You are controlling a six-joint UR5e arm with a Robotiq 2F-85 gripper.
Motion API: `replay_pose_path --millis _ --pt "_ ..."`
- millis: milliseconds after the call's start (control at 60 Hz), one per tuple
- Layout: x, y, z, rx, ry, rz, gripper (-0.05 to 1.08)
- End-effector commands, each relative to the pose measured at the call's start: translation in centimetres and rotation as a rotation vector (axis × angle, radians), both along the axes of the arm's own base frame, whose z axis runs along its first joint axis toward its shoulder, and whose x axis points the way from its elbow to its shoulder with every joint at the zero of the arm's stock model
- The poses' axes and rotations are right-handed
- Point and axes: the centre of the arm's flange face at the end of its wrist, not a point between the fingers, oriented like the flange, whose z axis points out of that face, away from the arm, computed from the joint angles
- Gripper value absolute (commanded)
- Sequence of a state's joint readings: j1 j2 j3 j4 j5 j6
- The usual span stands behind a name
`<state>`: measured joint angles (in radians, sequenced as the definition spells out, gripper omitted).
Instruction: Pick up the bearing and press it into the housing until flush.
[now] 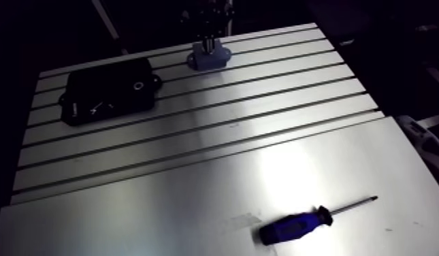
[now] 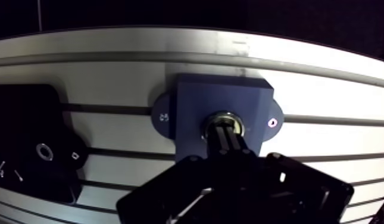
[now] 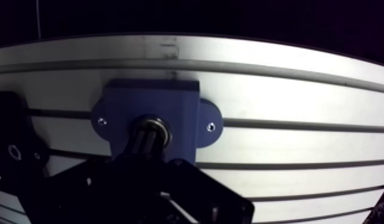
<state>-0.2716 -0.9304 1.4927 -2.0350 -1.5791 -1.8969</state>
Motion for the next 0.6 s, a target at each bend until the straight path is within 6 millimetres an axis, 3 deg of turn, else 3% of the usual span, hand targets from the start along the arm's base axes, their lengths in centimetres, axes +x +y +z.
replay_pose_path --millis 17,600 --pt "0.10 -0.12 -0.17 -0.001 -0.004 0.001 1.07" --pt "0.25 -0.38 -0.39 0.000 -0.008 0.003 1.07"
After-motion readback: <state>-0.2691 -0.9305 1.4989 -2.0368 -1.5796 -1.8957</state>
